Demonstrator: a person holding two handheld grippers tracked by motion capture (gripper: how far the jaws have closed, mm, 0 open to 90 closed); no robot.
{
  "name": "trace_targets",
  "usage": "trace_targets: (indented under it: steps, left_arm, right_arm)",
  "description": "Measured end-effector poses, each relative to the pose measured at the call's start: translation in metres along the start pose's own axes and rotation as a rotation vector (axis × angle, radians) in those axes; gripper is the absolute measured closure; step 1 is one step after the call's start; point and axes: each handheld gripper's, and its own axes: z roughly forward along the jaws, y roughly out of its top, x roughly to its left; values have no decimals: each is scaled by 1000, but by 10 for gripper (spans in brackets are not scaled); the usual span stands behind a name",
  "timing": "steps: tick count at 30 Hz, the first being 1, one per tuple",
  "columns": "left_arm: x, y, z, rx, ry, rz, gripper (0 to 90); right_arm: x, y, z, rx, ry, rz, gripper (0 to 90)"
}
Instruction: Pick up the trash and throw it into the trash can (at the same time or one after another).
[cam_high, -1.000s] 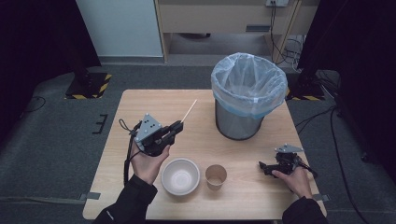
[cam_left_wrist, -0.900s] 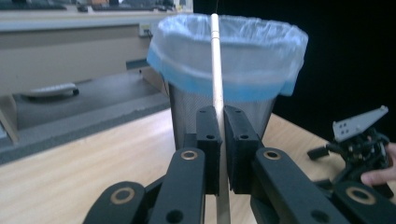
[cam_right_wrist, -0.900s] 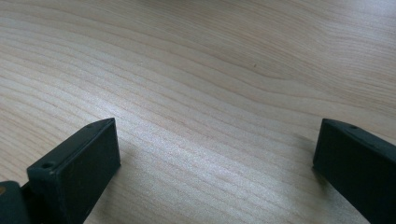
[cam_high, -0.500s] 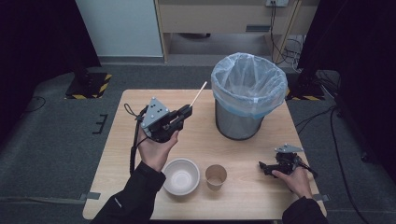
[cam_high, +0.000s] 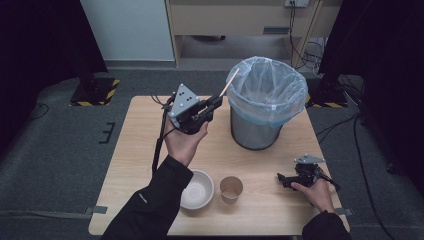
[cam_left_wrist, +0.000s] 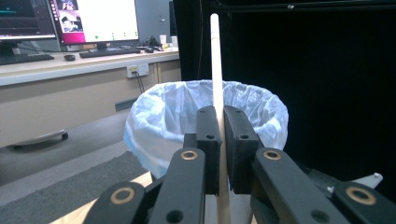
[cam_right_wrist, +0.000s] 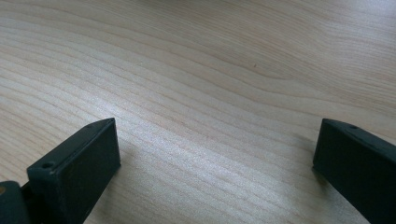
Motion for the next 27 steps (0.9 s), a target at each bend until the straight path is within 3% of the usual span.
trace_targets:
  steps: [27]
  left_arm:
    - [-4,30,77,-29,-16,26,853]
  right_arm:
    - [0,0,0,0,0,-2,8]
